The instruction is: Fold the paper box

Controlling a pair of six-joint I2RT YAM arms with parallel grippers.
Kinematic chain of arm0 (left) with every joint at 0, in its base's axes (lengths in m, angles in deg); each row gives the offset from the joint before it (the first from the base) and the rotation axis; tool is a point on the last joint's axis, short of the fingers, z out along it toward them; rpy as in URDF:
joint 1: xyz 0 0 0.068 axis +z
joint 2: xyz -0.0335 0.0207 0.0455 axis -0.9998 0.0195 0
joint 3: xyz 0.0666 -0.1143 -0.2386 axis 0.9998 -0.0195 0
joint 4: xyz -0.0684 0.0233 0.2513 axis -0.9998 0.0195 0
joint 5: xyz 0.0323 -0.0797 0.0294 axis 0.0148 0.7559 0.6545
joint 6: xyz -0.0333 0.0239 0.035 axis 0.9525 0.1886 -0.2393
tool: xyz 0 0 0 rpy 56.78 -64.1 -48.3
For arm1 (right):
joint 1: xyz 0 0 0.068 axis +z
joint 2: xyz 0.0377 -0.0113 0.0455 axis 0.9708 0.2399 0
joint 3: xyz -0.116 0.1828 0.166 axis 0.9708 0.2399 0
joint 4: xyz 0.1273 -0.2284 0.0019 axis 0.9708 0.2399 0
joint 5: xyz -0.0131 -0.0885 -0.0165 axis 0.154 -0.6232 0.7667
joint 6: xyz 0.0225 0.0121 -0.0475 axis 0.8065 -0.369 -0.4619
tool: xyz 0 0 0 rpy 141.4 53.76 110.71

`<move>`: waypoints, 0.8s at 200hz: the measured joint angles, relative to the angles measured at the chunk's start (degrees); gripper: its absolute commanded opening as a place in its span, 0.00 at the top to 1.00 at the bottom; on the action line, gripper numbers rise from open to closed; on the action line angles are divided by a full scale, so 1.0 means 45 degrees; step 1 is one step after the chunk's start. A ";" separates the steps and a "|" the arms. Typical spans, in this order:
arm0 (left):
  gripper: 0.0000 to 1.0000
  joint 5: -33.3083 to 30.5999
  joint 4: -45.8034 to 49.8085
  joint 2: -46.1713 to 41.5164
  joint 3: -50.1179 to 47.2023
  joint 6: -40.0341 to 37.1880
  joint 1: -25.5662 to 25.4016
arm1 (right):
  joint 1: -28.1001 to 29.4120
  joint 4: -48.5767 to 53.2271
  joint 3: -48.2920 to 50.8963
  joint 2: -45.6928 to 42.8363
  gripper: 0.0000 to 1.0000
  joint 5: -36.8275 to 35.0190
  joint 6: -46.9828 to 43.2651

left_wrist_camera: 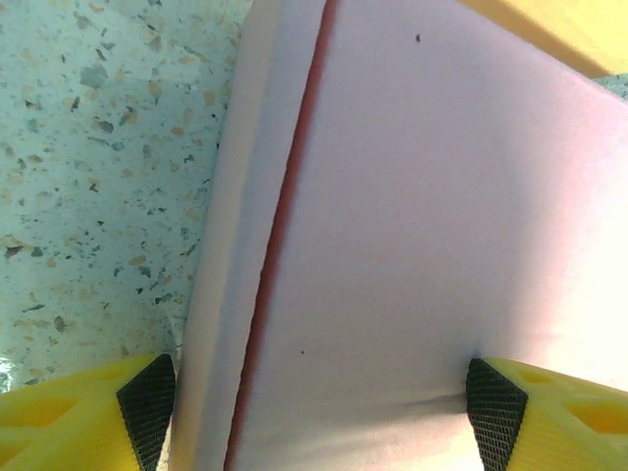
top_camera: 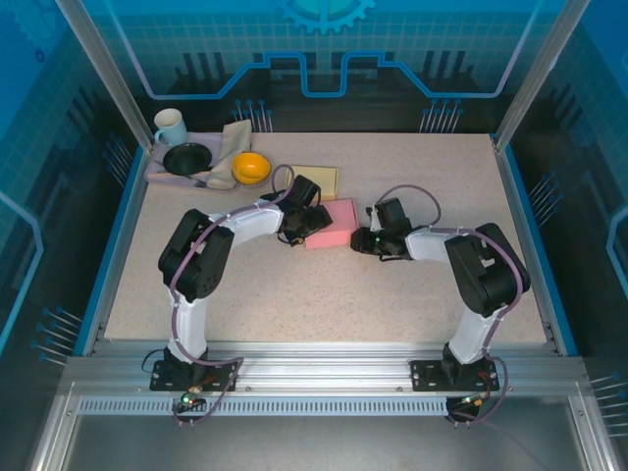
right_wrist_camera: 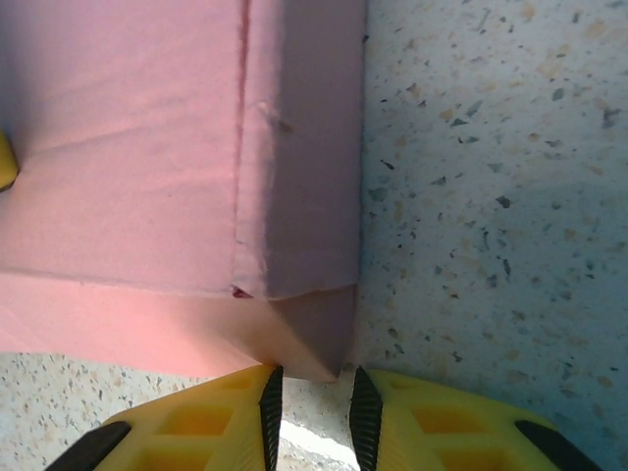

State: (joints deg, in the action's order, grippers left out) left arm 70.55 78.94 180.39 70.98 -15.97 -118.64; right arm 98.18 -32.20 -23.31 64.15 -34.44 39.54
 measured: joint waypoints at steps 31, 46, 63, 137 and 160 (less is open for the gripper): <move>0.20 -0.0015 -0.0097 0.0039 0.0024 -0.0029 0.0053 | -0.0049 -0.0369 -0.0418 0.0539 0.69 0.0277 0.1486; 0.20 -0.0053 -0.0136 0.0053 0.0029 -0.0034 0.0165 | -0.0053 -0.1005 -0.0495 0.0797 0.69 0.0325 0.2254; 0.20 -0.0092 -0.0170 0.0063 0.0029 -0.0034 0.0262 | -0.0049 -0.1841 -0.0510 0.1059 0.70 0.0321 0.3147; 0.20 -0.0243 -0.0277 0.0073 0.0019 -0.0024 0.0272 | 0.0039 -0.1433 -0.0986 0.1127 0.67 -0.0015 0.4274; 0.20 -0.0248 -0.0272 0.0073 0.0019 -0.0024 0.0272 | -0.0005 -0.1433 -0.0952 0.1069 0.67 0.0087 0.4274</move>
State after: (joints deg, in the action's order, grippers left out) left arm 69.44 77.72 180.72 71.07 -16.08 -117.41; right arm 98.16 -38.65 -27.60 68.96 -34.05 58.77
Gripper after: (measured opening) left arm 0.800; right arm 0.333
